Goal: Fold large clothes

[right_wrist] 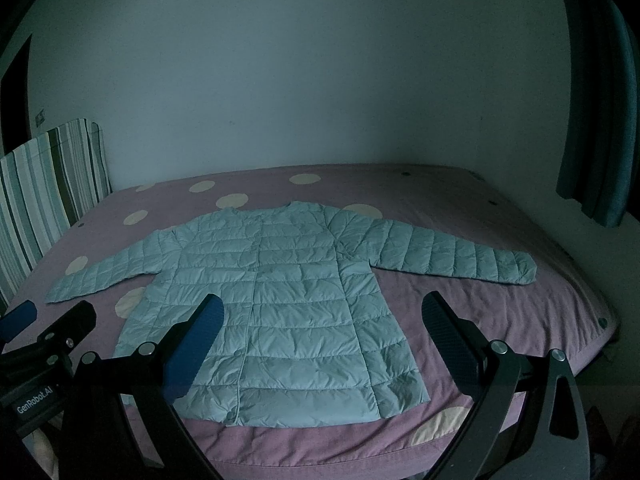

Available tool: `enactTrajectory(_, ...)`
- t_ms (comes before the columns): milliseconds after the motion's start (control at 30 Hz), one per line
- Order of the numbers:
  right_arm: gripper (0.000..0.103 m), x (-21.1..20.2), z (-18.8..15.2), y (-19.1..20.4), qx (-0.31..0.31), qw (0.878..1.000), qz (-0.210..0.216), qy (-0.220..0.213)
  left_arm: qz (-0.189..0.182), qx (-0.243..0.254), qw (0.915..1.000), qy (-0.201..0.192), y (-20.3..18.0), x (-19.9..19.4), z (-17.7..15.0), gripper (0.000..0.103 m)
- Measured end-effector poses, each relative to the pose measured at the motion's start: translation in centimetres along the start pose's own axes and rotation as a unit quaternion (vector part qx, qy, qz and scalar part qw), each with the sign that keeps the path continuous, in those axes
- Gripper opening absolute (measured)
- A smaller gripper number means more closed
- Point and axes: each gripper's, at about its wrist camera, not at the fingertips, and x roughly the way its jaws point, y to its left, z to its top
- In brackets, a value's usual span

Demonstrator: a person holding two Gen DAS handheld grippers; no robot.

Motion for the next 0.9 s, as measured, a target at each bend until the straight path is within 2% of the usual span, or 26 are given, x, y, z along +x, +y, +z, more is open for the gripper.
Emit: enactTrajectory(900, 0.098, 0.19, -0.07, 0.13, 0.0, 1.0, 0.0, 0.0, 0.001, 0.0, 1.0, 0.0, 0.0, -0.01, 0.0, 0.101)
